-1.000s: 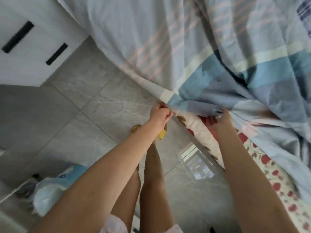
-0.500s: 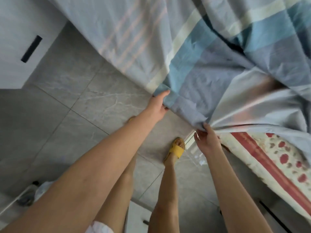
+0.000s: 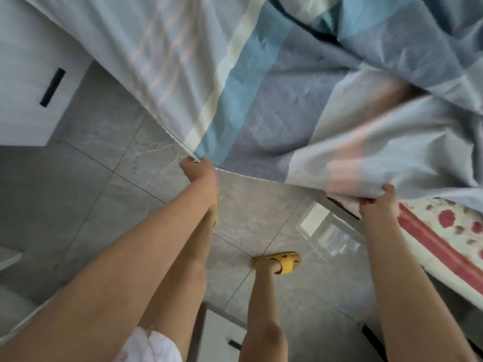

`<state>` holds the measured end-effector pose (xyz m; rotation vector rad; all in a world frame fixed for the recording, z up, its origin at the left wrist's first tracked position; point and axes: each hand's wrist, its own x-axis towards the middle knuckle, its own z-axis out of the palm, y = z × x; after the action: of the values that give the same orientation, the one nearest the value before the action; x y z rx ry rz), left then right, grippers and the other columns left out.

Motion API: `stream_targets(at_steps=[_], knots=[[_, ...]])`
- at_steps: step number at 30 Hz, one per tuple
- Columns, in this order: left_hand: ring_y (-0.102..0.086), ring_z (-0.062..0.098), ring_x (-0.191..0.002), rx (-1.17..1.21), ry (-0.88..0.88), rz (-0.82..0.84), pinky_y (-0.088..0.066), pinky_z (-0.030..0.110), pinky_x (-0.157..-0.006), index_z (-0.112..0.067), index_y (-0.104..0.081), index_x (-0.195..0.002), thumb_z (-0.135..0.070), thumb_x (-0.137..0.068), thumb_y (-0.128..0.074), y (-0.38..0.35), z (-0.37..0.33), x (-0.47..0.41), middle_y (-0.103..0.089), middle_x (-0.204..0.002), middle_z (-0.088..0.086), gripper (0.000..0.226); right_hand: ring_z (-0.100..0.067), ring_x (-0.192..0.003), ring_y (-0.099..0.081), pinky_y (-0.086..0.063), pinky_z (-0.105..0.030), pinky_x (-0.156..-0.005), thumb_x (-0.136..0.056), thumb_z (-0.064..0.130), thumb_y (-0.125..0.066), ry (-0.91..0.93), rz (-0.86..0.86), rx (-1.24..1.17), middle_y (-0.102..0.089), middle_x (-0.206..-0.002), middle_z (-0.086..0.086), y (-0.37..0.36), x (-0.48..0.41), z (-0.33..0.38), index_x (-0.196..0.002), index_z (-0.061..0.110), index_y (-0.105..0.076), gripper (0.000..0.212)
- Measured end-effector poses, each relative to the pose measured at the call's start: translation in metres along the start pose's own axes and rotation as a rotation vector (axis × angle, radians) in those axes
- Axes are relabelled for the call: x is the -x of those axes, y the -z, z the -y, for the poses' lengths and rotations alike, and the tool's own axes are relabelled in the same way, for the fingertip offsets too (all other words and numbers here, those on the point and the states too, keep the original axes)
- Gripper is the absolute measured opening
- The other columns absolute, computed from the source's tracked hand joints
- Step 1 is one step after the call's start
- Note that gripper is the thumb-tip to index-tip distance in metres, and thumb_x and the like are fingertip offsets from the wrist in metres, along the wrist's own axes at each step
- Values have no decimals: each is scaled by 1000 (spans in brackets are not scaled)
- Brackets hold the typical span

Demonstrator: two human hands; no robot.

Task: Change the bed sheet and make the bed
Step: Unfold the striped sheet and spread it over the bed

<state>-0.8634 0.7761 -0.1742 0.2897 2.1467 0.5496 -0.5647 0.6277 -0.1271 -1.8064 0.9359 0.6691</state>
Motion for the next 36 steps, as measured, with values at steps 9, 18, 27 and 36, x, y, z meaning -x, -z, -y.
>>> stream_targets(at_steps=[9,18,27,36], knots=[[-51,32,-108,-554,-1043,407,-34,35,-87,-8,-60,-107,-15,-71,-59,-71,76,208,-55,-115,12,36,-15,-71,-56,-46,-28,-63,-92,25,-59,118,335,587,-63,-82,-2,145,-20,-87,-86,14,-58,13],[-55,22,-112,-1129,-1264,1101,-42,33,-91,-18,-62,-117,-24,-80,-67,-163,222,397,-56,-123,1,38,-20,-79,-53,-40,-28,-67,-88,8,-56,230,186,562,-58,-79,-3,345,-111,35,-84,11,-58,6],[-44,27,-120,-1401,-1579,893,-42,37,-87,-22,-19,-148,-15,-82,-64,-254,305,461,-37,-143,5,79,-16,-90,-57,-49,-30,-76,-87,31,-63,245,146,318,-62,-110,-8,363,-255,187,-125,6,-48,48],[-59,29,-96,-1557,-1322,1461,-33,27,-64,-23,-54,-121,0,-79,-49,-311,322,517,-64,-106,7,48,-25,-105,-57,-47,-41,-95,-75,51,-73,-4,191,92,-57,-118,-5,305,-335,296,-130,11,-48,73]])
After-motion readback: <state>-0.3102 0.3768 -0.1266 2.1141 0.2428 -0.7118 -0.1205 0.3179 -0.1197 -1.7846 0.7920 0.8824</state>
